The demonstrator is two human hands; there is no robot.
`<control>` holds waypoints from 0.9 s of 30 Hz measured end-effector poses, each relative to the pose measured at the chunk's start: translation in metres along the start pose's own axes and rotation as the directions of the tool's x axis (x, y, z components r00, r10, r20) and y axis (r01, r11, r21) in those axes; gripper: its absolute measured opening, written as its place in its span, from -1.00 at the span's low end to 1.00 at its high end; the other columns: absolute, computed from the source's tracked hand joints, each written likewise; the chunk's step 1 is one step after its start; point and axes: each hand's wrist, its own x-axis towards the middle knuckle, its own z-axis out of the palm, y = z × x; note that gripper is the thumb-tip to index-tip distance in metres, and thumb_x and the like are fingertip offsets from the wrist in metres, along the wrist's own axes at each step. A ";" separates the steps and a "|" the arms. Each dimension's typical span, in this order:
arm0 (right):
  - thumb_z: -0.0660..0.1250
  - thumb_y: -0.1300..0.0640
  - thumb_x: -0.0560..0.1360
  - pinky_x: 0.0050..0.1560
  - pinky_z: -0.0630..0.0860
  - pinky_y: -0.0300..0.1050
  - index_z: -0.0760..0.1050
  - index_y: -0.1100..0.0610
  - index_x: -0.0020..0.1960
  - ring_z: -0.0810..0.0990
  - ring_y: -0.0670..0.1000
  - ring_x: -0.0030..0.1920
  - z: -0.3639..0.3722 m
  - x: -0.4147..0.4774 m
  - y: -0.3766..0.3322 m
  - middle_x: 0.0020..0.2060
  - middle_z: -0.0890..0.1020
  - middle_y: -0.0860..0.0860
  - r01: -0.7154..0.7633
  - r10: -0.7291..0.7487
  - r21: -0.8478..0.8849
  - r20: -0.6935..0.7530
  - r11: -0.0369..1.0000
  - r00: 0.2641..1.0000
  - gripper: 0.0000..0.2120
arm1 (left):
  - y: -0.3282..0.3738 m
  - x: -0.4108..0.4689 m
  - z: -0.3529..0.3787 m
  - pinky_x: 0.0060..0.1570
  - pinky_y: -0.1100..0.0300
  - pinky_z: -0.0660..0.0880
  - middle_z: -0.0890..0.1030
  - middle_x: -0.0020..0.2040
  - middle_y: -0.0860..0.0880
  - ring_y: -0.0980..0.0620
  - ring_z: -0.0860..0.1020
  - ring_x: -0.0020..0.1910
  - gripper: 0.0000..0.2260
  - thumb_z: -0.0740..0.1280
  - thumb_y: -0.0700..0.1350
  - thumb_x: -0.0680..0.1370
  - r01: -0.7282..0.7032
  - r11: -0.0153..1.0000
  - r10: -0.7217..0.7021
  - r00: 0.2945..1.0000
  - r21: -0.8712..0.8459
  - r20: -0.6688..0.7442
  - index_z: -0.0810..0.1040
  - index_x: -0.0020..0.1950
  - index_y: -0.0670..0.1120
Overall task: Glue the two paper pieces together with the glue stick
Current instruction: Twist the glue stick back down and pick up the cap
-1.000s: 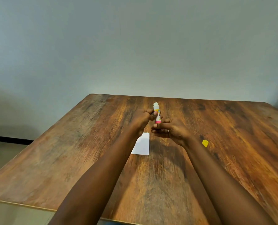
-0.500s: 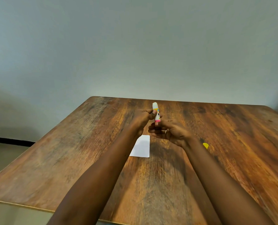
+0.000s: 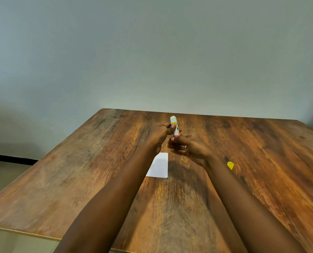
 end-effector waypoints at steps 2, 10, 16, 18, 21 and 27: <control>0.34 0.24 0.48 -0.15 0.66 -0.09 0.58 0.32 0.01 0.70 0.09 -0.14 -0.006 0.001 -0.002 -0.18 0.70 0.16 -0.066 0.060 0.111 0.060 0.992 0.996 -0.83 | 0.001 0.001 -0.002 0.11 0.19 0.47 0.61 0.18 -0.24 -0.07 0.57 0.09 -0.72 0.26 -0.22 0.58 0.005 1.000 -0.005 1.000 0.014 0.008 0.54 0.23 -0.34; 0.49 0.21 0.35 -0.30 0.60 -0.22 0.59 0.28 -0.09 0.68 0.03 -0.22 0.005 0.005 0.005 -0.20 0.66 0.10 0.078 -0.147 -0.288 -0.224 0.954 0.964 -0.80 | -0.004 -0.003 0.002 -0.24 0.46 0.37 0.62 0.20 -0.19 0.04 0.54 0.03 -0.71 0.32 -0.20 0.54 -0.035 0.996 0.038 0.998 0.077 -0.041 0.56 0.23 -0.28; 0.43 0.17 0.42 -0.25 0.60 -0.24 0.58 0.29 0.05 0.68 0.01 -0.18 -0.002 0.003 0.004 -0.16 0.67 0.11 0.052 -0.057 -0.106 -0.046 0.993 0.997 -0.74 | -0.002 -0.001 0.000 -0.34 0.54 0.47 0.63 0.12 -0.15 0.19 0.56 -0.16 -0.73 0.34 -0.21 0.53 -0.013 1.000 0.013 0.998 0.001 -0.056 0.58 0.19 -0.30; 0.38 0.23 0.46 -0.20 0.63 -0.16 0.60 0.29 0.00 0.69 0.06 -0.14 -0.009 0.003 0.001 -0.15 0.69 0.15 -0.034 0.033 0.017 0.046 0.999 0.998 -0.84 | -0.002 0.000 -0.003 -0.03 0.38 0.48 0.63 0.15 -0.18 0.05 0.60 -0.03 -0.73 0.33 -0.21 0.54 -0.006 1.000 0.006 0.999 -0.002 -0.052 0.57 0.19 -0.32; 0.37 0.28 0.45 -0.22 0.63 -0.14 0.61 0.32 -0.04 0.71 0.09 -0.17 -0.013 0.001 -0.003 -0.17 0.71 0.18 -0.075 0.070 0.058 0.081 0.995 0.994 -0.86 | -0.003 -0.002 -0.004 0.16 0.14 0.42 0.62 0.17 -0.25 0.00 0.55 0.01 -0.73 0.31 -0.22 0.55 0.003 1.000 -0.003 1.000 -0.016 -0.030 0.57 0.18 -0.34; 0.49 0.22 0.35 -0.29 0.59 -0.23 0.54 0.32 -0.04 0.68 0.05 -0.20 0.005 0.005 0.005 -0.18 0.64 0.11 0.052 -0.128 -0.309 -0.233 0.950 0.964 -0.74 | -0.004 -0.006 0.003 -0.11 0.39 0.39 0.62 0.19 -0.19 0.12 0.51 -0.06 -0.71 0.36 -0.22 0.51 -0.033 0.999 0.034 0.998 0.018 -0.059 0.57 0.21 -0.28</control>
